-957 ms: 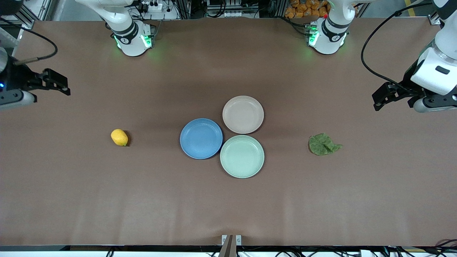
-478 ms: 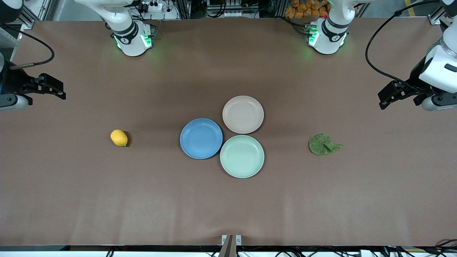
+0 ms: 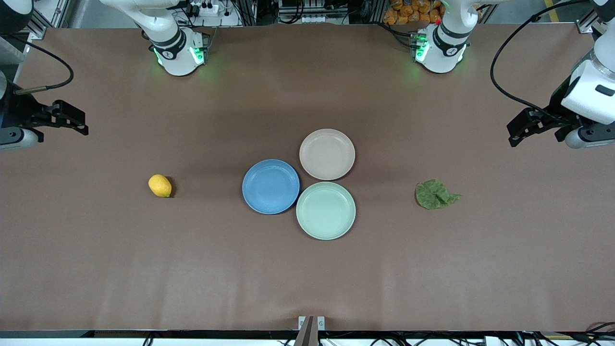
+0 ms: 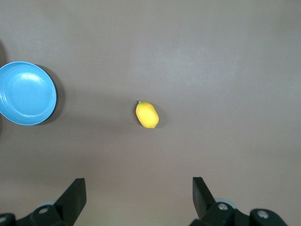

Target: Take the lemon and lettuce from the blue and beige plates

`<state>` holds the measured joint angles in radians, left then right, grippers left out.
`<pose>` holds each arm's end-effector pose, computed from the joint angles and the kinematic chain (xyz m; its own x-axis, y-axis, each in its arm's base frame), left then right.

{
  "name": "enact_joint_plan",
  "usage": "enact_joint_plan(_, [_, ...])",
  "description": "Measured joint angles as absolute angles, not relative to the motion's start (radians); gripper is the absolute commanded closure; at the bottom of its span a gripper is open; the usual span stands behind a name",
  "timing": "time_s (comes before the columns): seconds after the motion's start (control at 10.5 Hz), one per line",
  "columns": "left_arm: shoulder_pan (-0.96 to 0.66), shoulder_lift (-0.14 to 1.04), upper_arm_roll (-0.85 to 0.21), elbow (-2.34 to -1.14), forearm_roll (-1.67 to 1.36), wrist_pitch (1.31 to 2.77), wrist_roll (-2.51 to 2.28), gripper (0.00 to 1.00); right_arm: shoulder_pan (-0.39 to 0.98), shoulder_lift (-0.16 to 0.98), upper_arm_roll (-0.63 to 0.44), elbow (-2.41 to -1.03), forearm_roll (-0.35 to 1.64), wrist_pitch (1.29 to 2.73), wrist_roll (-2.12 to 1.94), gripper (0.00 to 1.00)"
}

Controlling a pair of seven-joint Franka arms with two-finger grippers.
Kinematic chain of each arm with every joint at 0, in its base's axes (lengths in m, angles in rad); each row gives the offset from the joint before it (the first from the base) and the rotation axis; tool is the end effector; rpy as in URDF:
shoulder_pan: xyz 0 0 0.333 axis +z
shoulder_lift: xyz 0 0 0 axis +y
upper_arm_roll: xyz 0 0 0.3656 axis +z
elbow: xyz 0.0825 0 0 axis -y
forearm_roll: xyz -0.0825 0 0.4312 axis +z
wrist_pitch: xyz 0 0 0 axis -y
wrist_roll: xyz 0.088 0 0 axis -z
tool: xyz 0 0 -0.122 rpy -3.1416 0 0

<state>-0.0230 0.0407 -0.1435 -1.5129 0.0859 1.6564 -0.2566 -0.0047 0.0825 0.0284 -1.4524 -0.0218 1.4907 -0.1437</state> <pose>0.6202 -0.0922 0.6731 0.9893 0.0838 0.1197 0.0904 -0.9946 -0.0513 0.6227 0.0111 0.6628 0.9852 0.1649 -0.0465 0.1656 -0.9861 0.0129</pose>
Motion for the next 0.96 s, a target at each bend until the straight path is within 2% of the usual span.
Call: enact_joint_plan(0.96, [-0.021, 0.048, -0.137, -1.528, -0.021, 1.588, -0.216, 0.0, -0.005, 0.085, 0.027, -1.459, -0.021, 1.539, -0.104, 0.0])
